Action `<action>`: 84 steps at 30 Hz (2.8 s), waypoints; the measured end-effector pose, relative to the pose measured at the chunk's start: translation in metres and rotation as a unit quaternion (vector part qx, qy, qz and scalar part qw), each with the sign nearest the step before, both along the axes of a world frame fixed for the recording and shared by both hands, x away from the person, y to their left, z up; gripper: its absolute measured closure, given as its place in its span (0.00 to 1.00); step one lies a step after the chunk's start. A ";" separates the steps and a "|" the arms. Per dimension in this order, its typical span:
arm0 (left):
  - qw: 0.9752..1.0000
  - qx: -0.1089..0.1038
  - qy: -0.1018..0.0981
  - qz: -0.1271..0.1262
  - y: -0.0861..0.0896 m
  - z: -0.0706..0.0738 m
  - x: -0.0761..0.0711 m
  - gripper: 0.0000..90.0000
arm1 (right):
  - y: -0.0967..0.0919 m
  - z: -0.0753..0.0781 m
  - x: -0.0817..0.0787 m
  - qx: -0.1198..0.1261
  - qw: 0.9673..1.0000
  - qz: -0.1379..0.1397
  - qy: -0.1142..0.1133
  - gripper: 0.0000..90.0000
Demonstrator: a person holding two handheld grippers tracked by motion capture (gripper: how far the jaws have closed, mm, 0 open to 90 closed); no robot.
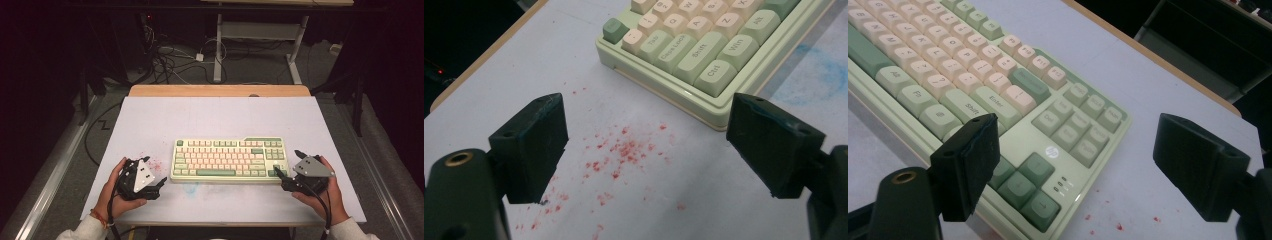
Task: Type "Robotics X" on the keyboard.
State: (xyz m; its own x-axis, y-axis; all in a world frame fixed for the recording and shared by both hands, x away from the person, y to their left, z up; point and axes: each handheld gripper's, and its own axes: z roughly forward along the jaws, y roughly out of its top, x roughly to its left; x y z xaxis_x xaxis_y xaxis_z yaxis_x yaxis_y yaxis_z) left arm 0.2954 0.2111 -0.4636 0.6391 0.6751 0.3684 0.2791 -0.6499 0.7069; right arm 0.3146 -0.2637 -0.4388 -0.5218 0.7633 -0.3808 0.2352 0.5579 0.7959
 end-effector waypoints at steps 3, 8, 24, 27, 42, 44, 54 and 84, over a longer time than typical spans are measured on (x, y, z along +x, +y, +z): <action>1.000 -0.001 0.004 0.000 0.002 -0.002 -0.001 0.17 | -0.003 -0.002 -0.002 0.003 1.000 -0.005 0.003 0.21; 1.000 0.004 0.010 0.000 0.003 -0.006 -0.004 0.17 | -0.008 -0.005 -0.006 0.004 1.000 -0.010 0.003 0.21; 0.999 0.001 0.035 0.011 0.009 -0.015 -0.012 0.17 | -0.025 -0.025 -0.023 0.032 0.999 -0.034 0.021 0.18; 0.999 -0.002 0.035 0.011 0.009 -0.016 -0.014 0.17 | -0.026 -0.031 -0.027 0.025 0.998 -0.048 0.021 0.18; 0.999 -0.008 0.043 0.005 0.009 -0.020 -0.018 0.17 | -0.024 -0.033 -0.033 0.028 0.999 -0.031 0.009 0.18; 0.999 -0.008 0.042 0.006 0.008 -0.019 -0.018 0.17 | -0.024 -0.033 -0.033 0.029 0.999 -0.032 0.010 0.18; 0.999 -0.016 0.040 0.003 0.012 -0.019 -0.019 0.17 | -0.021 -0.030 -0.036 0.026 0.999 -0.025 0.001 0.18; 0.999 -0.005 0.044 -0.001 0.009 -0.019 -0.014 0.17 | -0.020 -0.031 -0.035 0.021 1.000 -0.020 -0.002 0.19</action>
State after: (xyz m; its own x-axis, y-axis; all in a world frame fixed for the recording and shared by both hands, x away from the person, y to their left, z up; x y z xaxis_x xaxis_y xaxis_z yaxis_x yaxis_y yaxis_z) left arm 0.2811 0.2197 -0.4823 0.6696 0.6773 0.3046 0.3392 -0.6438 0.6859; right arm 0.2794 -0.2834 -0.4699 -0.4896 0.7988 -0.3495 0.2532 0.5138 0.8197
